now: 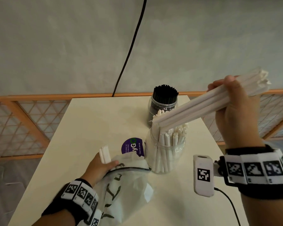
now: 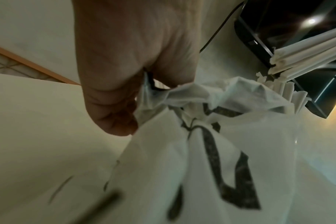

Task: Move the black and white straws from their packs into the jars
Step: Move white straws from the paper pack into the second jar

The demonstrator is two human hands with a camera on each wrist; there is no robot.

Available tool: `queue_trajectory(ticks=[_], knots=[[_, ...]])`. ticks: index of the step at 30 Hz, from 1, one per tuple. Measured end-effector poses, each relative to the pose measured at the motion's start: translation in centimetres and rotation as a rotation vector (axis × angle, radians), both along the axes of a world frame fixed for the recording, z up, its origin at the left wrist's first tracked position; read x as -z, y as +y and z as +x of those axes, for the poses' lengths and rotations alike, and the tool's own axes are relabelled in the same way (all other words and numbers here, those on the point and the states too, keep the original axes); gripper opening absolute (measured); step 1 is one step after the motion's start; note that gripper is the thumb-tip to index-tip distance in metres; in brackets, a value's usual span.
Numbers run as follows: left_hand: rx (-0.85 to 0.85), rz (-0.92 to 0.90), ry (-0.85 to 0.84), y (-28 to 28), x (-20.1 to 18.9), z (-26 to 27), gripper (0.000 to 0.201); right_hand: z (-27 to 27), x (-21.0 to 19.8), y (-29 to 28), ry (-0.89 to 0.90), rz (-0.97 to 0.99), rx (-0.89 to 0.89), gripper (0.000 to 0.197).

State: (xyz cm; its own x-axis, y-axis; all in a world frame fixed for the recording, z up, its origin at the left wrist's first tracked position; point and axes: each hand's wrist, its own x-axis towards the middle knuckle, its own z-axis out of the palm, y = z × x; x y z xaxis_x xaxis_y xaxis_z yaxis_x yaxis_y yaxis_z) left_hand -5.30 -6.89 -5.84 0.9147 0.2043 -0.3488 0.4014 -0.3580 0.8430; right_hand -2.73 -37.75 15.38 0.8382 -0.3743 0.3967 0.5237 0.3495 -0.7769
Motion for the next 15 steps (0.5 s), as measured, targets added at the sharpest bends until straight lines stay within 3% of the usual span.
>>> queue_trajectory(ticks=[5, 9, 11, 15], knots=[[0.149, 0.044, 0.052, -0.5, -0.8, -0.4, 0.047, 0.0, -0.3, -2.1, -0.001, 0.054, 0.048, 0.015], [0.369, 0.173, 0.170, -0.4, -1.1, -0.5, 0.065, -0.1, -0.6, -3.9, -0.022, 0.107, 0.138, 0.033], [0.371, 0.201, 0.179, -0.3, -1.1, -0.4, 0.072, -0.1, -0.6, -4.7, -0.016, 0.125, 0.185, 0.040], [0.200, 0.265, 0.162, -1.0, -1.4, -0.2, 0.076, -0.2, -0.1, -5.6, 0.038, 0.107, 0.253, 0.039]])
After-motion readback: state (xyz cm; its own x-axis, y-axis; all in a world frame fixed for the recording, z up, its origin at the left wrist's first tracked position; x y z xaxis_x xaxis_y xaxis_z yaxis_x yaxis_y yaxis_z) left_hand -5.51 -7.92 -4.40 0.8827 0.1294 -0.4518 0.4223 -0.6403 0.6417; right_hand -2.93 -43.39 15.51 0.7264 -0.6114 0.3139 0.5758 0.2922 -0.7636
